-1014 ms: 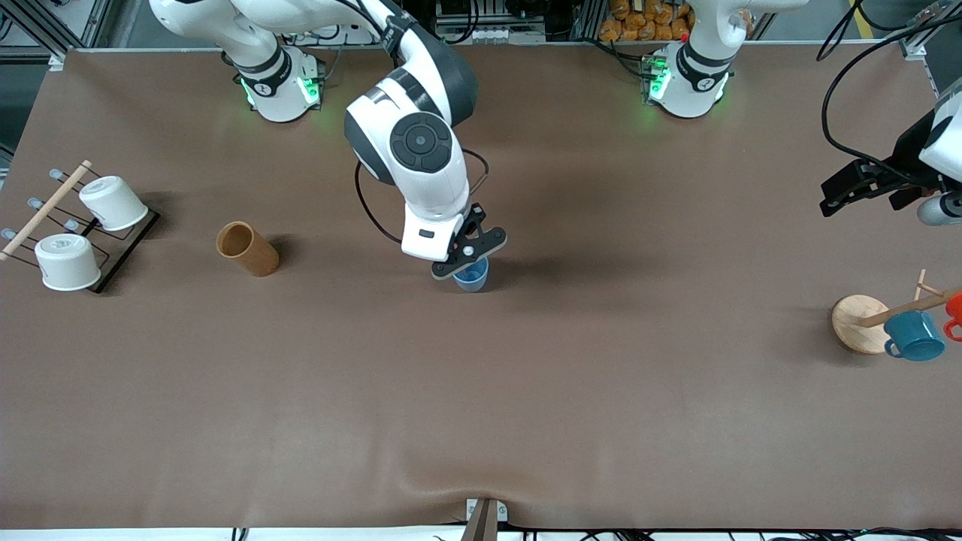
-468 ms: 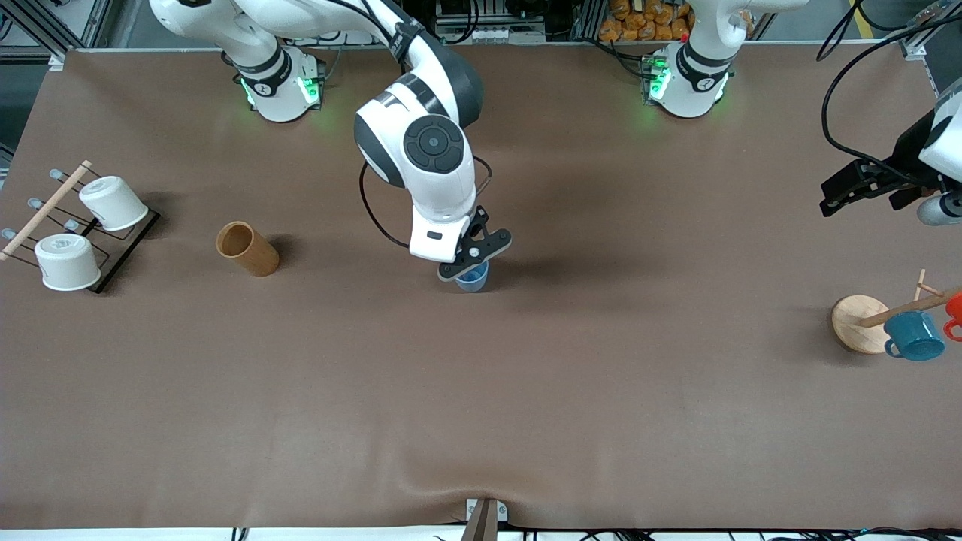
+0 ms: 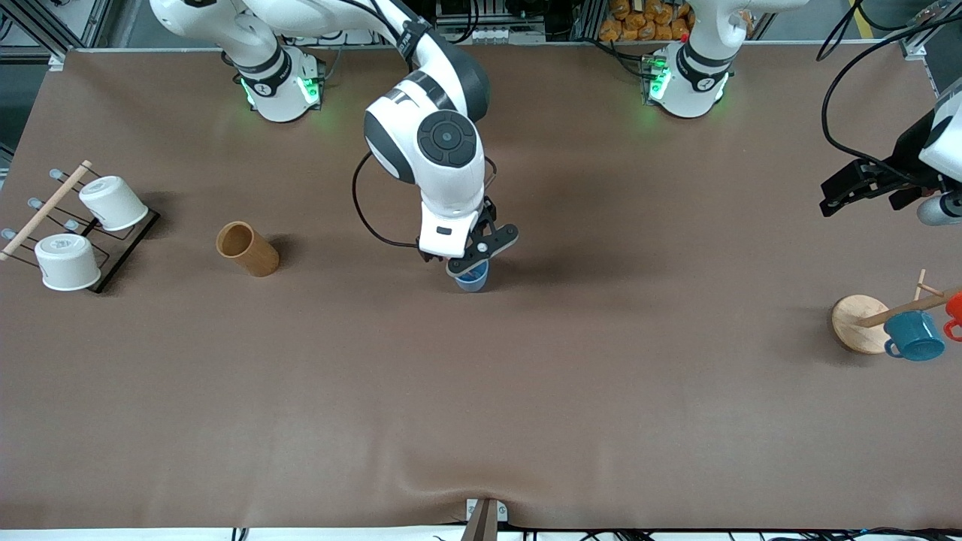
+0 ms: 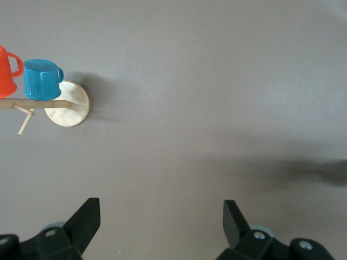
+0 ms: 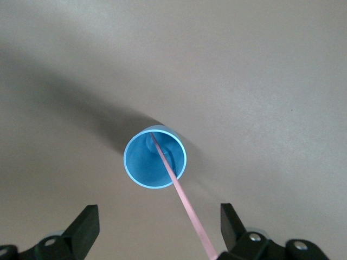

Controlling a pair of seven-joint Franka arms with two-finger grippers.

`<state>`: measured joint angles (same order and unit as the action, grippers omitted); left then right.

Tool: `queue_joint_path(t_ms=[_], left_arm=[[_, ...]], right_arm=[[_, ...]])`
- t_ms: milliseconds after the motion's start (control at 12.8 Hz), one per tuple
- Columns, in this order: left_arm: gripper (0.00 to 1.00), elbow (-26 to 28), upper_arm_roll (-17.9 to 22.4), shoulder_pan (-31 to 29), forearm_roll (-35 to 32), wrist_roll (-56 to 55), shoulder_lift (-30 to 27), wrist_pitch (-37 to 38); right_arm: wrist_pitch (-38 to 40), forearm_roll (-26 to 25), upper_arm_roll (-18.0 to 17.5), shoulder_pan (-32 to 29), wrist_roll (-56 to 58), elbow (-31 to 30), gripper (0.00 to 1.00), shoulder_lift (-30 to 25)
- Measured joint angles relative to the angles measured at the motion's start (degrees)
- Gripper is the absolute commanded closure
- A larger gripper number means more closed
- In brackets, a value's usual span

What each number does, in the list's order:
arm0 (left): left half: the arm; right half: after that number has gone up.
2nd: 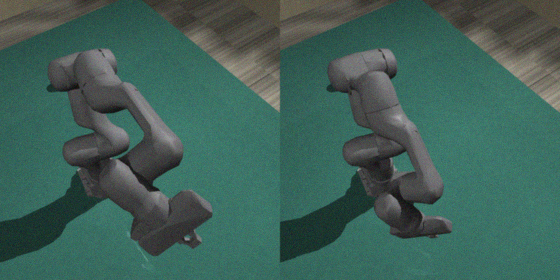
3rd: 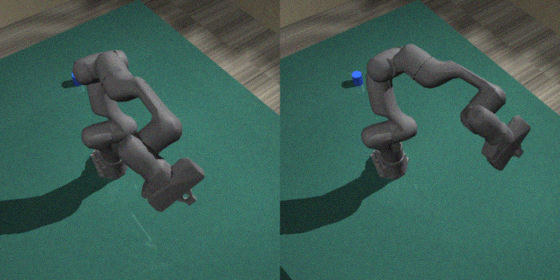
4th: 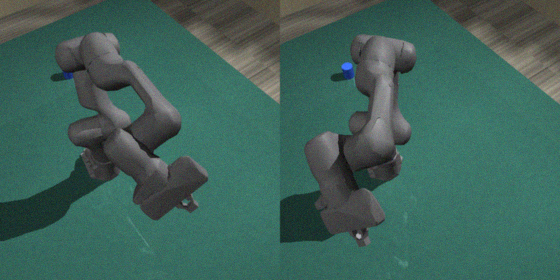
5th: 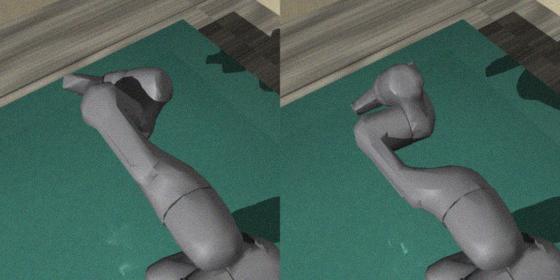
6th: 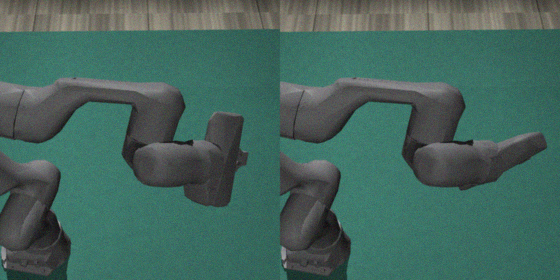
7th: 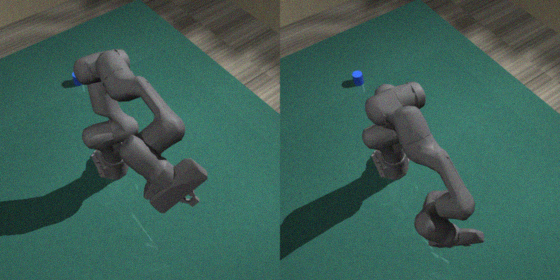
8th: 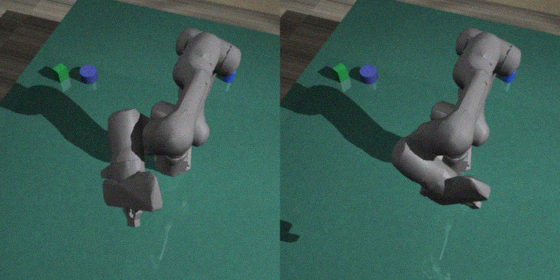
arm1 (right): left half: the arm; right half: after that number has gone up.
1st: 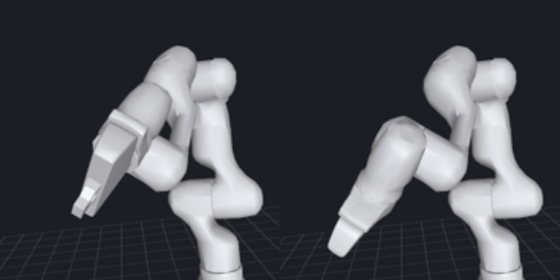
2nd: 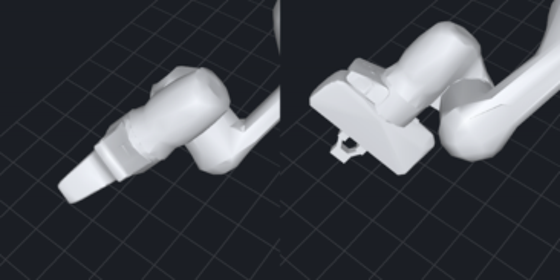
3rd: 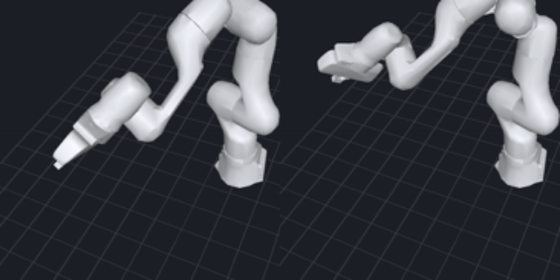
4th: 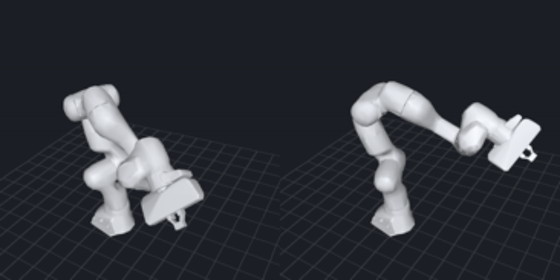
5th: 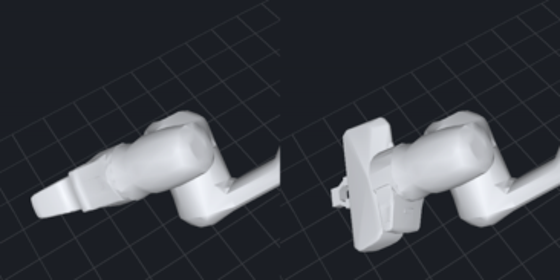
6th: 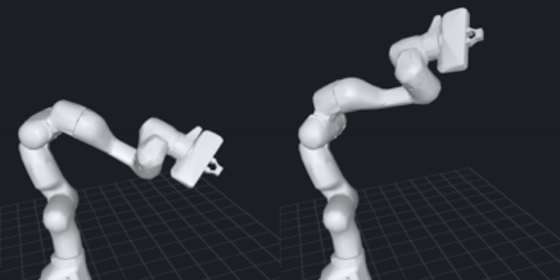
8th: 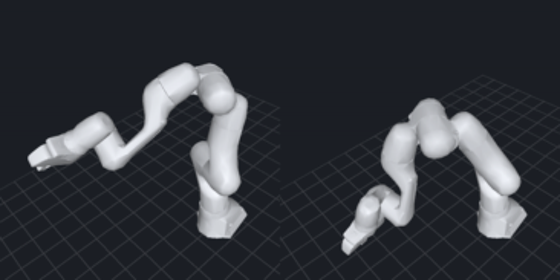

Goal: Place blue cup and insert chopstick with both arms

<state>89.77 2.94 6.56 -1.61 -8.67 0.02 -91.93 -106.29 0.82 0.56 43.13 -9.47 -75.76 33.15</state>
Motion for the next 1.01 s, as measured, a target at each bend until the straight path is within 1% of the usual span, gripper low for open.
queue_joint_path(t_ms=[312, 468, 624, 1014], left_arm=[[0.0, -0.08, 0.1, -0.01, 0.0, 0.0, 0.0, 0.0], [0.0, -0.09, 0.16, -0.05, 0.0, 0.03, -0.07, 0.0], [0.0, -0.09, 0.18, -0.06, 0.0, 0.03, -0.15, 0.03], [0.0, -0.1, 0.19, -0.08, 0.0, 0.09, -0.25, 0.56]], right_arm=[[-0.12, -0.03, 0.7, -0.06, -0.16, 0.35, 0.0, -0.24], [0.65, -0.12, 1.77, -1.74, -0.87, 0.81, 0.0, -1.75], [4.47, -0.19, 2.23, -6.49, -0.9, 1.14, 0.0, -4.59], [10.14, -0.3, 2.92, -20.83, 0.89, 0.24, 0.0, -12.49]])
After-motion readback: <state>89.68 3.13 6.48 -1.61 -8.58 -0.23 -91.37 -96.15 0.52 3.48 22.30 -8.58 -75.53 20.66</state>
